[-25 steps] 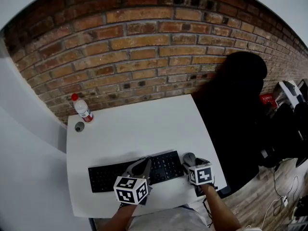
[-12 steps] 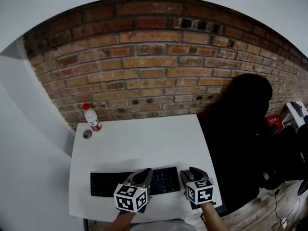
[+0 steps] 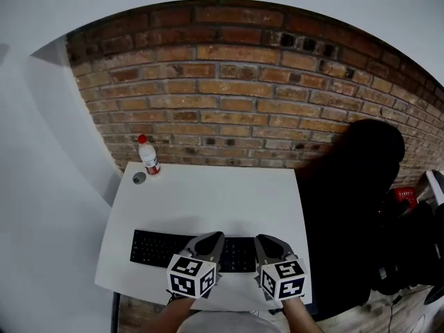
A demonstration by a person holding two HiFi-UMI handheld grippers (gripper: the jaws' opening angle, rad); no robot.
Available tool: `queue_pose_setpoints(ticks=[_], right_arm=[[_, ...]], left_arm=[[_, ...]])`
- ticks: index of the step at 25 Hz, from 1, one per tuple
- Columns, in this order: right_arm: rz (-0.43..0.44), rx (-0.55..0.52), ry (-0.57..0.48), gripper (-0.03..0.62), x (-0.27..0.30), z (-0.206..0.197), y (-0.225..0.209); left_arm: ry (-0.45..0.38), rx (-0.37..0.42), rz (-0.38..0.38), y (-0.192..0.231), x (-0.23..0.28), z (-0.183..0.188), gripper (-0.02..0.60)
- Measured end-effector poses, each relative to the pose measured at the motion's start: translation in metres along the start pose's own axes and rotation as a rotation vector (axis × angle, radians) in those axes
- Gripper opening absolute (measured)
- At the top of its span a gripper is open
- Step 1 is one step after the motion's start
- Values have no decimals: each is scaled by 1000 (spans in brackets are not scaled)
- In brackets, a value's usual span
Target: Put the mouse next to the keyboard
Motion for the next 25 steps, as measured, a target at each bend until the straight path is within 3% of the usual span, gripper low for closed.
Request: queue_pose_setpoints(ticks=[1, 6, 25], right_arm=[[10, -3, -9, 9, -2, 1, 1], [57, -8, -35, 8, -6, 0, 6], [94, 11, -28, 8, -17, -15, 6]], left_arm=[[-5, 1, 6, -2, -2, 0, -8], [-21, 0, 33, -6, -8, -7, -8], [-17, -14, 67, -18, -15, -27, -8]])
Point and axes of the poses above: the fingertips, and each gripper's own axes: x forward along the fingers, y to its left, z out of its top, the point moved 6 cm from there along -x, backward along the fingers, and after that the axes turned 15 degrees about -x, right-handed, at the moved point
